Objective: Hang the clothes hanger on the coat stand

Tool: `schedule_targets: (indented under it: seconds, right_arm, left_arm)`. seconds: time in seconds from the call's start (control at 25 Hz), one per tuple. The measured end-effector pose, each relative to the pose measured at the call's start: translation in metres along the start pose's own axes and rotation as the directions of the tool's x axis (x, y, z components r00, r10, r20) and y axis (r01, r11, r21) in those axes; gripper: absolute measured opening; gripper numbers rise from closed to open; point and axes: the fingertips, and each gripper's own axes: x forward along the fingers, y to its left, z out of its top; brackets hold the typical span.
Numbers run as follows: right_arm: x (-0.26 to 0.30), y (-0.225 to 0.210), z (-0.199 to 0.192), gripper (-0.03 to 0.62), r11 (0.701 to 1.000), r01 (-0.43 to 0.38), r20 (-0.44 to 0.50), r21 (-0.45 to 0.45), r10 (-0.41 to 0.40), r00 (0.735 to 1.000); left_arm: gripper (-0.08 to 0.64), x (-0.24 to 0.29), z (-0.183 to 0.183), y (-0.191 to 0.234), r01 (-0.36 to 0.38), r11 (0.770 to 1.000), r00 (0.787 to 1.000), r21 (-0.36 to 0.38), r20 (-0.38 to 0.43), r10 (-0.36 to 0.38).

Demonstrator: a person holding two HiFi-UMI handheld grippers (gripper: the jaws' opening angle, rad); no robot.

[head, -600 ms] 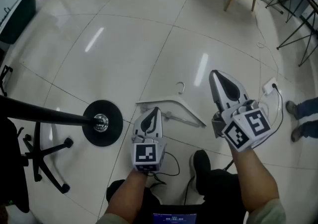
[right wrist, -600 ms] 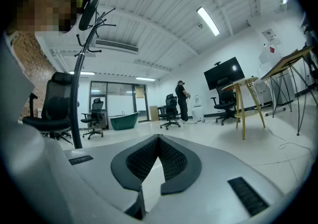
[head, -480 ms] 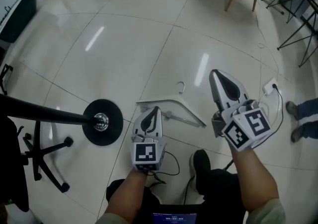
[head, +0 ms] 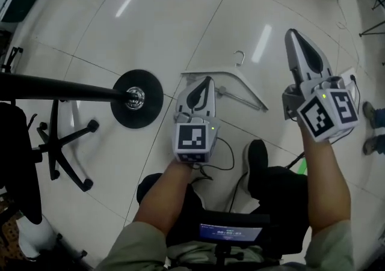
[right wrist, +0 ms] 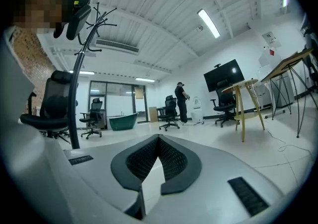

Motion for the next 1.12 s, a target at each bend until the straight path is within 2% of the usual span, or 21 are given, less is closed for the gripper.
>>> schedule_targets:
  seconds: [0.2,0.44,0.84,1.0,1.12]
  right_arm:
    - [0.01,0.012,-0.006,0.008,0.999,-0.044,-0.023,-0.024,0.043,0.999]
    - [0.013,0.01,-0.007,0.008,0.998,-0.047,-0.035,-0.03,0.046,0.998]
    - [0.011,0.008,-0.004,0.008,0.997,-0.064,-0.049,-0.034,0.062,0.997]
    - [0.012,0.007,-0.011,0.008,0.993,-0.081,-0.075,-0.086,0.075,0.994]
    - [0.009,0.002,-0.034,0.008,0.988,-0.093,-0.119,-0.121,0.078,0.99]
  left_arm:
    - [0.015,0.006,0.008,0.004,-0.007,1.0,1.0,0.007,0.021,0.007]
    - [0.015,0.008,0.014,-0.002,-0.003,0.999,1.0,0.033,0.03,0.002]
    - [0.015,0.008,0.037,-0.004,-0.023,1.0,0.996,0.0,0.085,0.023]
    - [0.015,0.011,0.045,0.0,-0.052,0.998,0.994,0.024,0.093,0.049]
    - [0.015,0.02,0.038,-0.006,-0.067,0.997,0.994,0.03,0.092,0.064]
